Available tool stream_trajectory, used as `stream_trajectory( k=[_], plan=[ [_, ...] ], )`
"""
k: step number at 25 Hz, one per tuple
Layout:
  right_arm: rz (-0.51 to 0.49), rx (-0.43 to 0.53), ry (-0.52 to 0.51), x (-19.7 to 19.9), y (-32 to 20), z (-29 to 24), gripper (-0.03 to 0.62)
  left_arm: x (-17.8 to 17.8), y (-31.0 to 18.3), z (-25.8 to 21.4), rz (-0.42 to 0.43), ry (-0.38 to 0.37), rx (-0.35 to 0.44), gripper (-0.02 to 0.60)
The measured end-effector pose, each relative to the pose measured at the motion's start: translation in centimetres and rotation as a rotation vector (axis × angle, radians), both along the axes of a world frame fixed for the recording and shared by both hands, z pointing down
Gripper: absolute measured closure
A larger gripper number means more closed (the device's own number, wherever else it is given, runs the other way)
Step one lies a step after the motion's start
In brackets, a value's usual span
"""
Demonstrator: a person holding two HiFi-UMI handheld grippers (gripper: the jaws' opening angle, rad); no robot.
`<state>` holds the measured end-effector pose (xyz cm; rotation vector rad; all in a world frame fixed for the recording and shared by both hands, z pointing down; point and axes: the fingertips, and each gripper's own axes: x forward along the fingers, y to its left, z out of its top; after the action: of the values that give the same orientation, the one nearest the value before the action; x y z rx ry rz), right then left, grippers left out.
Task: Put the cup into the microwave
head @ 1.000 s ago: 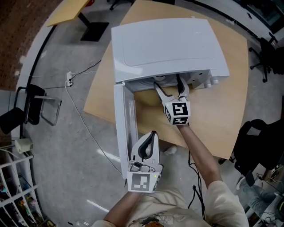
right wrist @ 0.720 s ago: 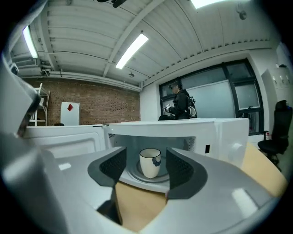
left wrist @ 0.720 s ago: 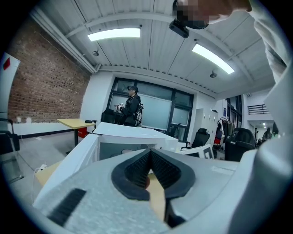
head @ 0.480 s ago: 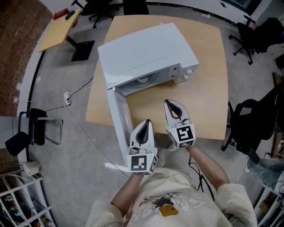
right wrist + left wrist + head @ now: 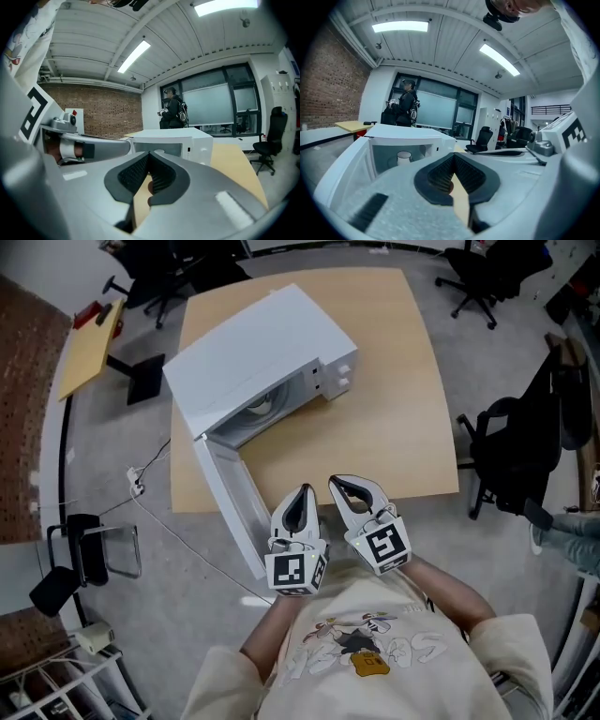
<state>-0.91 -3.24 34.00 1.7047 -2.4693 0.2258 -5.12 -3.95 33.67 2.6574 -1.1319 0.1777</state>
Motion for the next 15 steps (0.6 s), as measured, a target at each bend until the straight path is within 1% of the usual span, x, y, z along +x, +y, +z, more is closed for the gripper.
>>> stream_trajectory(
  k=[3, 5, 7, 8, 10, 13, 15],
  plan=[
    [0.012, -0.018, -0.021, 0.1, 1.8, 0.1, 0.588, 1.1, 0.7, 0.7, 0.046, -0.020, -0.012, 0.580],
    [0.018, -0.015, -0.015, 0.2, 2.7, 0.4, 0.589, 1.8, 1.2, 1.1, 0.073, -0.029, -0.020, 0.580],
    [0.038, -0.020, -0.019, 0.5, 3.6, 0.8, 0.589, 2.4, 1.7, 1.3, 0.100, -0.037, -0.022, 0.580],
    [0.054, -0.033, -0.037, 0.7, 3.9, 1.1, 0.589, 2.7, 1.8, 1.4, 0.111, -0.039, -0.021, 0.580],
    [0.082, -0.050, -0.057, 1.1, 4.4, 1.5, 0.589, 3.1, 1.9, 1.3, 0.124, -0.040, -0.020, 0.580],
    [0.109, -0.048, -0.036, 2.1, 4.7, 1.8, 0.588, 3.5, 2.0, 1.5, 0.131, -0.036, -0.029, 0.580],
    [0.140, -0.071, -0.042, 2.8, 4.9, 2.3, 0.589, 3.7, 2.2, 1.8, 0.135, -0.032, -0.040, 0.580]
  ],
)
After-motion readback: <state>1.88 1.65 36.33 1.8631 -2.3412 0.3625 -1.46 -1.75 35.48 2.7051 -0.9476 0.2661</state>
